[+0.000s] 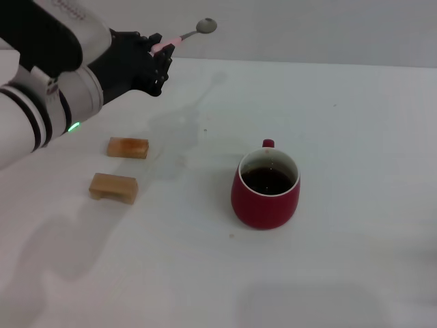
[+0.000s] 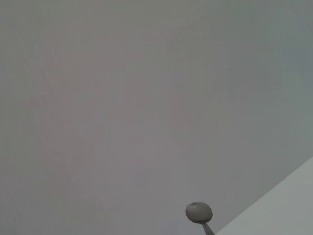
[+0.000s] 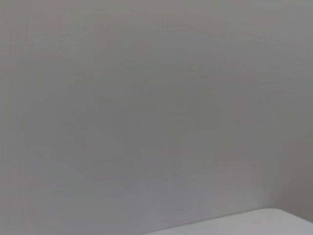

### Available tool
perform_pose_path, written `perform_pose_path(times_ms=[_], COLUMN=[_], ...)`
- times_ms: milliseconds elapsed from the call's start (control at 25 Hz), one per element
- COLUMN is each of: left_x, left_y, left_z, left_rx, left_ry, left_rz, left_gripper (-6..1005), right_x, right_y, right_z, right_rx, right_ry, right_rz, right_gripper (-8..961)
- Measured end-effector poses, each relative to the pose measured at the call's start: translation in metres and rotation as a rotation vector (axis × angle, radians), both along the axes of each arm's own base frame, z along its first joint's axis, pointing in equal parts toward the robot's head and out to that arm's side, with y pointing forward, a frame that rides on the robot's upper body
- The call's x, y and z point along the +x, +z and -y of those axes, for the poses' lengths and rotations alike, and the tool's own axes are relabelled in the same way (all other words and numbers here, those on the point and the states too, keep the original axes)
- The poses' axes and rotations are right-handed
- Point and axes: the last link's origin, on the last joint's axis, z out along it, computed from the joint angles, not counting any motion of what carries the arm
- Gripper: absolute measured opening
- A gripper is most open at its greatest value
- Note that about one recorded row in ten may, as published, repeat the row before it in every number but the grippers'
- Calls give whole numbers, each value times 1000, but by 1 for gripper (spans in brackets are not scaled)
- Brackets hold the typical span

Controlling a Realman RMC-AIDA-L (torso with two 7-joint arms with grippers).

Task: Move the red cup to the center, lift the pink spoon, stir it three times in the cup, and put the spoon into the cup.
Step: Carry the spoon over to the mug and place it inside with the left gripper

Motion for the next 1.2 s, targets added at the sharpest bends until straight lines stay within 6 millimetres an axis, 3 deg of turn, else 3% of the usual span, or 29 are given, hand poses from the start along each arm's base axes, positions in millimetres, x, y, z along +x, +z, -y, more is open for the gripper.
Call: perform_pose_path(times_ms=[600,840,1200], left_x=[39,66,83], left_y=[9,27,39], left_z=[-1,14,41], left_rx=[-129,-186,-273], left_ry=[50,-6,-28], left_rz=[-169,-189,-278], left_gripper=[169,169,169], right_x=[3,11,28], right_y=[3,11,31], right_z=[10,24,40], right_rx=[17,60,185], right_ry=[-14,-55,-168], right_rz=[7,25,45], right_gripper=[0,0,-1])
